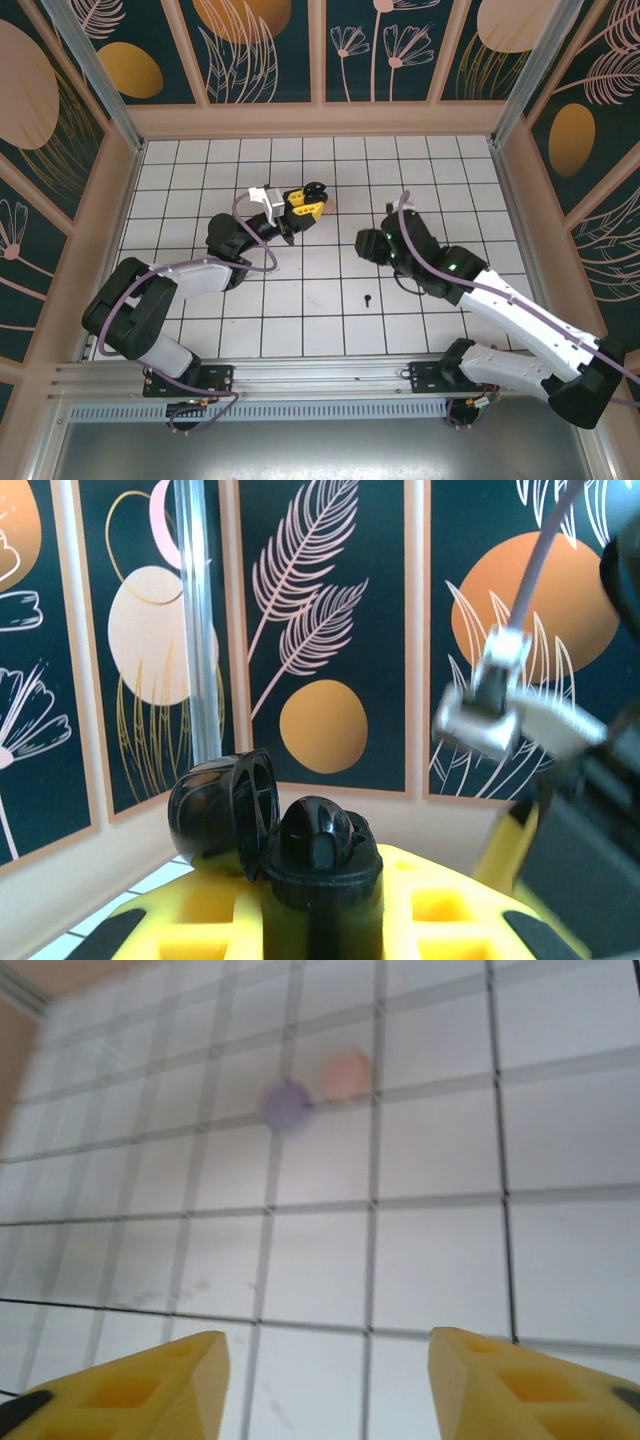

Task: Insert the wireless bluetooth earbuds into the charging case

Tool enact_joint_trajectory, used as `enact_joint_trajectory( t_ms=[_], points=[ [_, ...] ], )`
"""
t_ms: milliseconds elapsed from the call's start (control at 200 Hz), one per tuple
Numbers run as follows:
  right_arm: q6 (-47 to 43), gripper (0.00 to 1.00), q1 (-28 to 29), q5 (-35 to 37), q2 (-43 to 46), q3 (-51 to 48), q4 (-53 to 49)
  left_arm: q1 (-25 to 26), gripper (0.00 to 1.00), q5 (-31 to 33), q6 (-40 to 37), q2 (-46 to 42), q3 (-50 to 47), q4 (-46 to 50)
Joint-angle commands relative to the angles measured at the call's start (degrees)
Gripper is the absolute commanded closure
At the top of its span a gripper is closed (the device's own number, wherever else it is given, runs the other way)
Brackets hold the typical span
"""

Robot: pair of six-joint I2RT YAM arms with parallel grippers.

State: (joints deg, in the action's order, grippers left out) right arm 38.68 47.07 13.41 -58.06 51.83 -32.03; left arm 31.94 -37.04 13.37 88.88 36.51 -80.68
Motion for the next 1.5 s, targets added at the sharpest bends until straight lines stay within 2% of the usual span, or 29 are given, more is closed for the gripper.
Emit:
enact_joint_trajectory(
  t_ms=[0, 195, 536, 1496],
  points=[
    [7.63, 0.40, -0.14, 1.13, -0.25, -5.44, -4.11, 0.48, 1.00, 1.34, -1.24, -2.34, -1.53, -3.85],
    [12.01, 0.37, 0.98, -0.20, -5.83, -11.51, -4.64, 0.44, 1.00, 1.77, -2.54, -4.47, -4.13, -3.63],
    [10.42, 0.39, 2.05, -2.66, -16.90, -10.50, -1.38, 0.49, 1.00, 1.53, -3.57, -5.56, -5.13, -2.77],
    [7.65, 0.57, 4.07, -5.07, -28.39, -8.34, 3.80, 0.44, 1.00, 1.26, -3.43, -5.65, -4.52, -2.30]
  ],
)
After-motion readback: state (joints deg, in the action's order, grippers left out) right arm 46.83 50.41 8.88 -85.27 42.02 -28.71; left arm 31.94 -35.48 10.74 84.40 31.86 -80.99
